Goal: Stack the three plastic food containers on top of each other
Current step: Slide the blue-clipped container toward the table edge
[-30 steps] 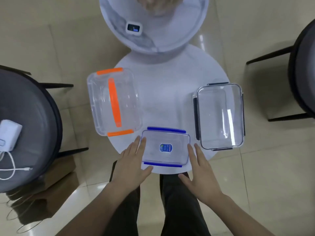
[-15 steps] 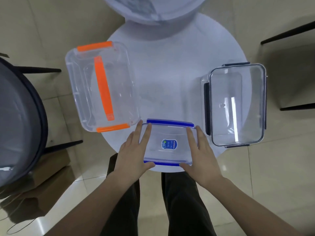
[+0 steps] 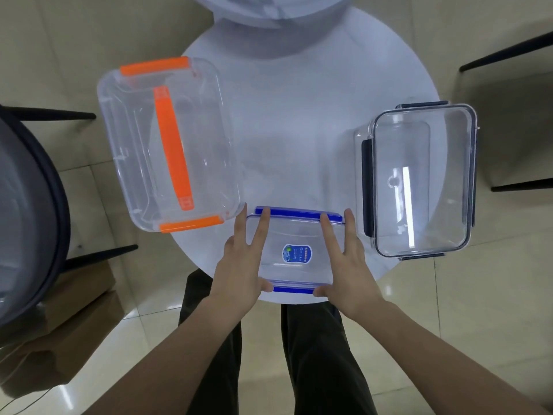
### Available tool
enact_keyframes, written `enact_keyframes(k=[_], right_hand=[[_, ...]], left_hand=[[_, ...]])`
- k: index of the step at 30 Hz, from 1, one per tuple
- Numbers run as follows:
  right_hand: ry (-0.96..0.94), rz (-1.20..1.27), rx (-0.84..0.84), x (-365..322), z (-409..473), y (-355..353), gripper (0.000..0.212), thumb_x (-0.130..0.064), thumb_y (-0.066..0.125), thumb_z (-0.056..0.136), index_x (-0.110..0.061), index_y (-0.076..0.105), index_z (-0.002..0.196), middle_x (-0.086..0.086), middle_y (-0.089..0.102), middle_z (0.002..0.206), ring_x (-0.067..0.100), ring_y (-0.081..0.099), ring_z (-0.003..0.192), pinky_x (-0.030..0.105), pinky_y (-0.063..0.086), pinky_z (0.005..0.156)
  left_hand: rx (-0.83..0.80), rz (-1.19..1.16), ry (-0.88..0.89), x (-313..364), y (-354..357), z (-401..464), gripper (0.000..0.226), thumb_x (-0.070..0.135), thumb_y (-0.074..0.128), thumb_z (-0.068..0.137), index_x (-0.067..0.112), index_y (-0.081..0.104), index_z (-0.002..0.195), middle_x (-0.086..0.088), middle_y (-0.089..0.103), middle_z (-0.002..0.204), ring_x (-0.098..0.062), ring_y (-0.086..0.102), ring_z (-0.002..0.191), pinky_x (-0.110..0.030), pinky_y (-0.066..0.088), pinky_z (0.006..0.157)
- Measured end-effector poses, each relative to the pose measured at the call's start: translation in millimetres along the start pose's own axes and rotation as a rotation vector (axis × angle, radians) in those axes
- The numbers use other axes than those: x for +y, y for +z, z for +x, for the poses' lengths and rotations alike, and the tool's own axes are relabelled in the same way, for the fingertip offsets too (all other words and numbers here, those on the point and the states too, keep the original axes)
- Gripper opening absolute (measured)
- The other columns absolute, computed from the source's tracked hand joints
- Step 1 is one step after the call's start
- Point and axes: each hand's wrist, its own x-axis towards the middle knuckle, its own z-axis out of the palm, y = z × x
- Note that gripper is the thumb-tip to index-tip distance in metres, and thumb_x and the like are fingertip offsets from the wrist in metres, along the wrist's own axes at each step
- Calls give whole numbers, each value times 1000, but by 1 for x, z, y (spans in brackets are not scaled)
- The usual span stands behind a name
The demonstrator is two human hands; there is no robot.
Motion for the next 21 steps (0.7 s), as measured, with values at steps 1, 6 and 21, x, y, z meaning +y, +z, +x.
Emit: enact_keyframes(k=[1, 6, 21], right_hand=[[14, -9, -11, -2, 1, 0, 143, -24, 91, 69, -46, -27, 147, -1, -28, 165, 25, 7, 152, 39, 41, 112], [105, -63, -107, -6, 15, 2, 150, -26, 93, 65, -44, -31, 148, 5, -32, 162, 33, 22, 144, 44, 46, 107], [164, -118, -152, -7, 21, 5, 153, -32, 94, 62, -44, -31, 148, 6, -28, 163, 37, 23, 144, 46, 47, 106]], left_hand=[[-7, 3, -9, 1, 0, 1, 134, 28, 87, 75, 43, -28, 141, -5, -23, 167, -24, 38, 140, -38, 51, 103], [-57, 38, -58, 4, -2, 7, 134, 28, 86, 76, 39, -25, 150, -7, -23, 167, -24, 54, 122, -37, 53, 99], [-91, 63, -128, 7, -1, 6, 135, 31, 85, 76, 38, -26, 153, -3, -22, 167, -24, 50, 121, -38, 57, 95]])
